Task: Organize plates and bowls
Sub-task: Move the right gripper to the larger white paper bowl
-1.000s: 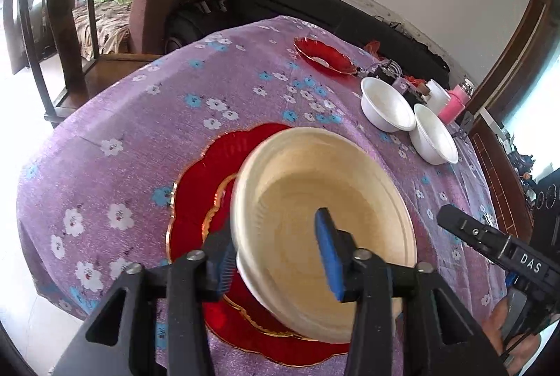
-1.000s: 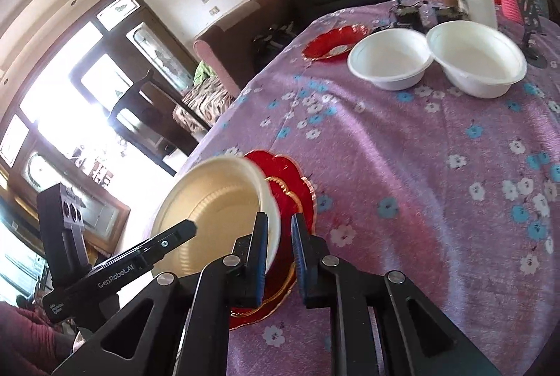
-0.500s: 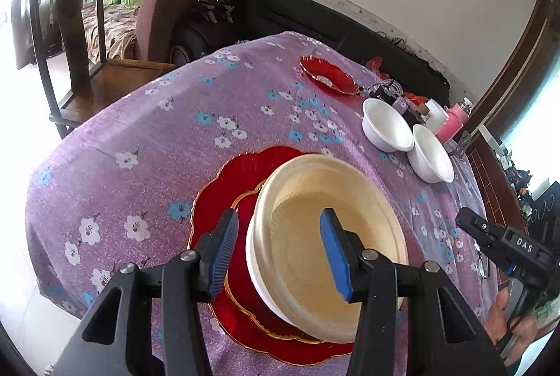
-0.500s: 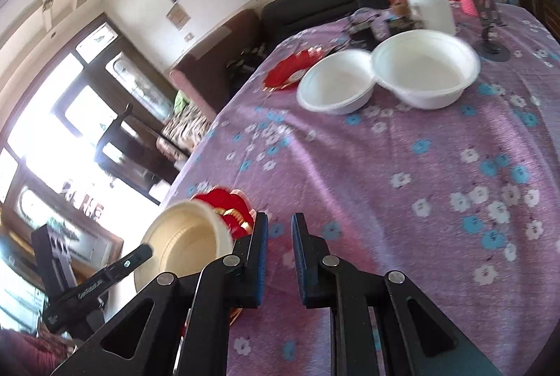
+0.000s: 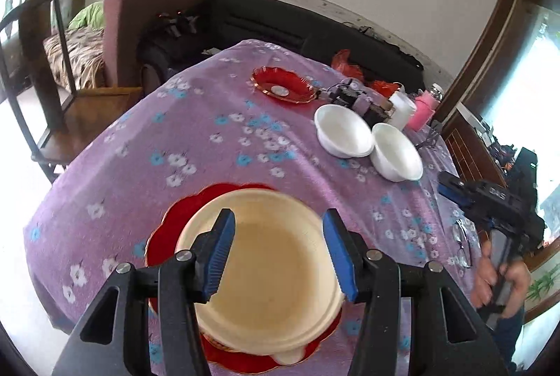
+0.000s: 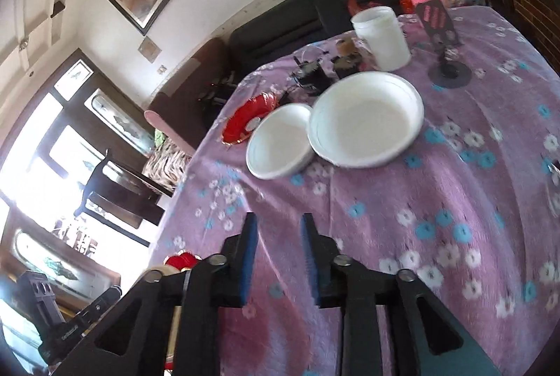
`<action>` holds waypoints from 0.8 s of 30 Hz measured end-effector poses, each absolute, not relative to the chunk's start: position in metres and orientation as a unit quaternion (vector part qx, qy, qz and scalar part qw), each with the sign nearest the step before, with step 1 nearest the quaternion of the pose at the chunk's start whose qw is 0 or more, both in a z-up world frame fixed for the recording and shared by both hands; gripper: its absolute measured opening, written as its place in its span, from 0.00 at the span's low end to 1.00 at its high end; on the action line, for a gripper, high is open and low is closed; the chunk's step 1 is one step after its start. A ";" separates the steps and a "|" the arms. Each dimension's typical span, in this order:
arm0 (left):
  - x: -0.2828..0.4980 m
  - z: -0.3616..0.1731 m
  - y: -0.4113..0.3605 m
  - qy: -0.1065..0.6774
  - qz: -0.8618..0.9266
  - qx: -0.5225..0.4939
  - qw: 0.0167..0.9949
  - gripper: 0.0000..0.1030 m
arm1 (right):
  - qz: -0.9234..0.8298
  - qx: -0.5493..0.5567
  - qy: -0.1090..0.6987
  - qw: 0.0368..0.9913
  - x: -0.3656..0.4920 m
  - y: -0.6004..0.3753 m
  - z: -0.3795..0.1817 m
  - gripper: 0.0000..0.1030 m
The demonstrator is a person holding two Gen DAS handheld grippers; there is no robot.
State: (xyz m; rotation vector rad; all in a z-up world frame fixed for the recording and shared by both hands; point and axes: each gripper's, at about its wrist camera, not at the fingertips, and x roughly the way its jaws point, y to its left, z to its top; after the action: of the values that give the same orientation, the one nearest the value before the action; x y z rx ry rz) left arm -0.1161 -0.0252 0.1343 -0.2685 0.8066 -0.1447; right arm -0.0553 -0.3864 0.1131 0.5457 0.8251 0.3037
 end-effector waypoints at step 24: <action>0.005 0.110 -0.179 0.497 -0.142 -0.075 0.853 0.54 | 0.011 0.274 0.466 0.841 0.057 -0.472 0.038 0.11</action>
State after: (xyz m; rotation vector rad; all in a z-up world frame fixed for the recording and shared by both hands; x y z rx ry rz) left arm 0.0049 -0.1789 0.1100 -0.1568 1.0456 -0.2996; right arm 0.0574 -0.4722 0.0385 0.5800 0.9858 0.0237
